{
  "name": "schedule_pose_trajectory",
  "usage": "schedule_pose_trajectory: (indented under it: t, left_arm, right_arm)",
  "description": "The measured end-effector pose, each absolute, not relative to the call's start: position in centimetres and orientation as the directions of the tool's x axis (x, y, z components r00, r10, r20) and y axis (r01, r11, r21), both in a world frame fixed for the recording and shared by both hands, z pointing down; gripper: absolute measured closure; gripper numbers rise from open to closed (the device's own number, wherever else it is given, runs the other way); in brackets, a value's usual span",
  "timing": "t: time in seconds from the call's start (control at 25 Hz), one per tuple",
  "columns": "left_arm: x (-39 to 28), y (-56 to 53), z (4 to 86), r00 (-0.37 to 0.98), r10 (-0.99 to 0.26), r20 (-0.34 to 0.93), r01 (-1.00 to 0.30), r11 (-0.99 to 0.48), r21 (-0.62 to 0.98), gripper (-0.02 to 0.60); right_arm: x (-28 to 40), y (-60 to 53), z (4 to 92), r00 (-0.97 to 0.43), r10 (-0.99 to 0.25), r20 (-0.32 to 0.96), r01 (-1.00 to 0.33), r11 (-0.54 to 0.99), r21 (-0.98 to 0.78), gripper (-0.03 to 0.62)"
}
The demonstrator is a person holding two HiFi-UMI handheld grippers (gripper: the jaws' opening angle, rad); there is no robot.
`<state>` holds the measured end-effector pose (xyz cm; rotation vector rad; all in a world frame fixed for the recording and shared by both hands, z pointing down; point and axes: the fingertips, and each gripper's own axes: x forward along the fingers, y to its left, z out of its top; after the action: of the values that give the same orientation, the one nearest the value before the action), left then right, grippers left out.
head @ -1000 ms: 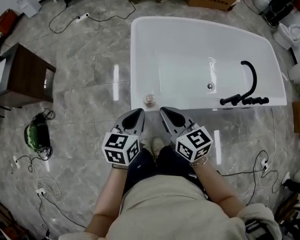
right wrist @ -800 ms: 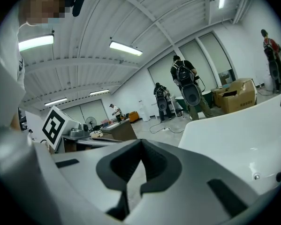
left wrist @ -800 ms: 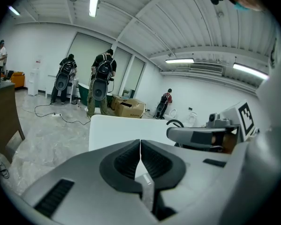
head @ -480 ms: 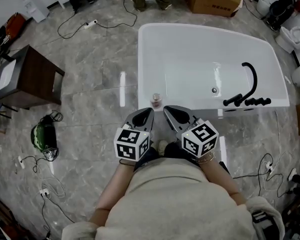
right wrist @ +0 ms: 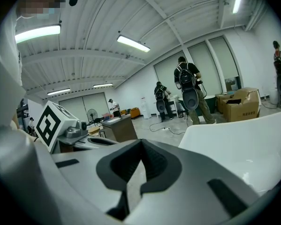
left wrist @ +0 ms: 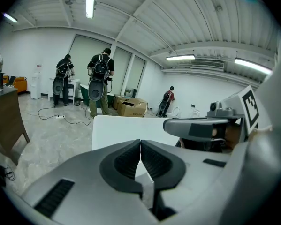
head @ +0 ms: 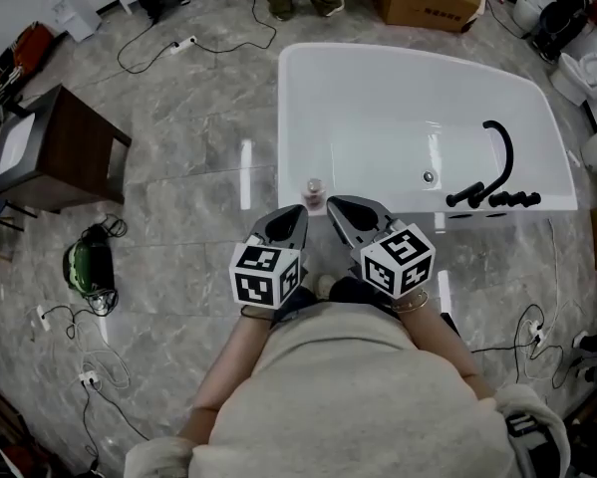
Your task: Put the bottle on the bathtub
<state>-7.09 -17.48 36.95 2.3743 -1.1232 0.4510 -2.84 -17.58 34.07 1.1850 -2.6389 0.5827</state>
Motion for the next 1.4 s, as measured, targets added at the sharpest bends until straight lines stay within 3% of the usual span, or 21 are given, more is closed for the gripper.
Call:
schedule_pose_trajectory:
  t: [1.4]
  left_arm:
    - [-6.8,-15.5,37.9,0.611,-0.607,0.509,-0.786,-0.544,0.295,0.574]
  right_arm:
    - [-2.6,-14.9,35.8,-0.678,-0.632,0.374,-0.733,0.619,-0.283,0.595]
